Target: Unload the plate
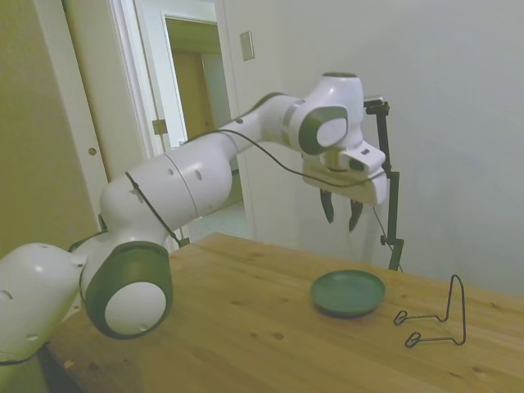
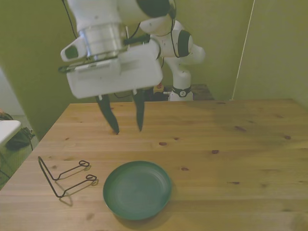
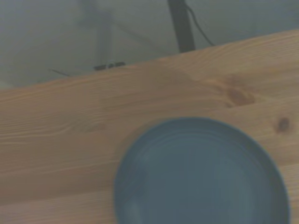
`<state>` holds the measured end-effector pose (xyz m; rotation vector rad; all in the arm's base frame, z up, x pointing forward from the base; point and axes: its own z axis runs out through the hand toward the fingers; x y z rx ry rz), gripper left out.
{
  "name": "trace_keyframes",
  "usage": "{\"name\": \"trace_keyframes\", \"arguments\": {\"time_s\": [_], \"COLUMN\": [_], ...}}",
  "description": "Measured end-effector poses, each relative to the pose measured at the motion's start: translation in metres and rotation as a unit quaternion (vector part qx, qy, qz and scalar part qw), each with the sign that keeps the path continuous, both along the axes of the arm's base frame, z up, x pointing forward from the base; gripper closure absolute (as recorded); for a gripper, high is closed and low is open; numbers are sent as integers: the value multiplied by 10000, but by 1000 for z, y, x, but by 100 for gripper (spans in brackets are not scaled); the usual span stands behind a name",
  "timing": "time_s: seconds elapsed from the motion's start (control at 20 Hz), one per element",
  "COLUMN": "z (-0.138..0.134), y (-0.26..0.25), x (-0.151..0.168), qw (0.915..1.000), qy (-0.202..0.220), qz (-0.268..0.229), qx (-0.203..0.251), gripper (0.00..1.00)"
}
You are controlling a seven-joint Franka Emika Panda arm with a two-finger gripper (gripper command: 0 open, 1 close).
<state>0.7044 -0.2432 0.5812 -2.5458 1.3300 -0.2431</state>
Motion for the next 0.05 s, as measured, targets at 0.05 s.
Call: {"name": "trace_keyframes", "arguments": {"time_s": [0.05], "z": [13], "y": [11], "x": [-4], "qw": [10000], "qy": [-7], "qz": [50], "qx": [17], "gripper": [0]}}
